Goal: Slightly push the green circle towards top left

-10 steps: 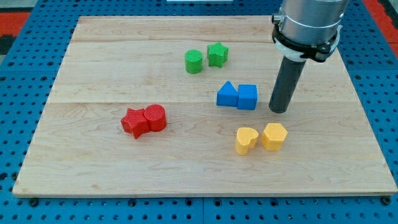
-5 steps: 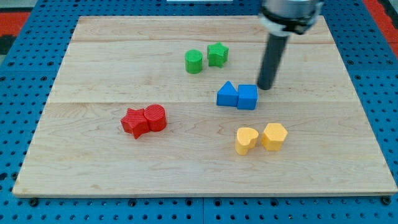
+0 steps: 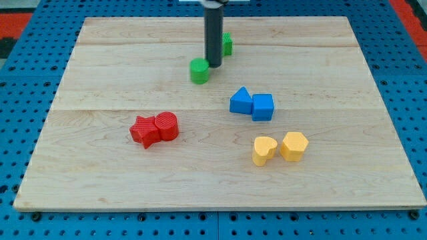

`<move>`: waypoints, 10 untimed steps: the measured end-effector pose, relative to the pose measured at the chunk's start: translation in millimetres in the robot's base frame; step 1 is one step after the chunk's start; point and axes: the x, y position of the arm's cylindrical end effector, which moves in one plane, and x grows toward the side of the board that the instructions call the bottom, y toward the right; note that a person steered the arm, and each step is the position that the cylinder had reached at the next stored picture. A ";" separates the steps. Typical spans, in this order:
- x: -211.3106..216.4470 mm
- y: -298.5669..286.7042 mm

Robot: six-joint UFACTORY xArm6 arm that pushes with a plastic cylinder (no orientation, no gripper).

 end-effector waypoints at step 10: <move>10.6 -79.3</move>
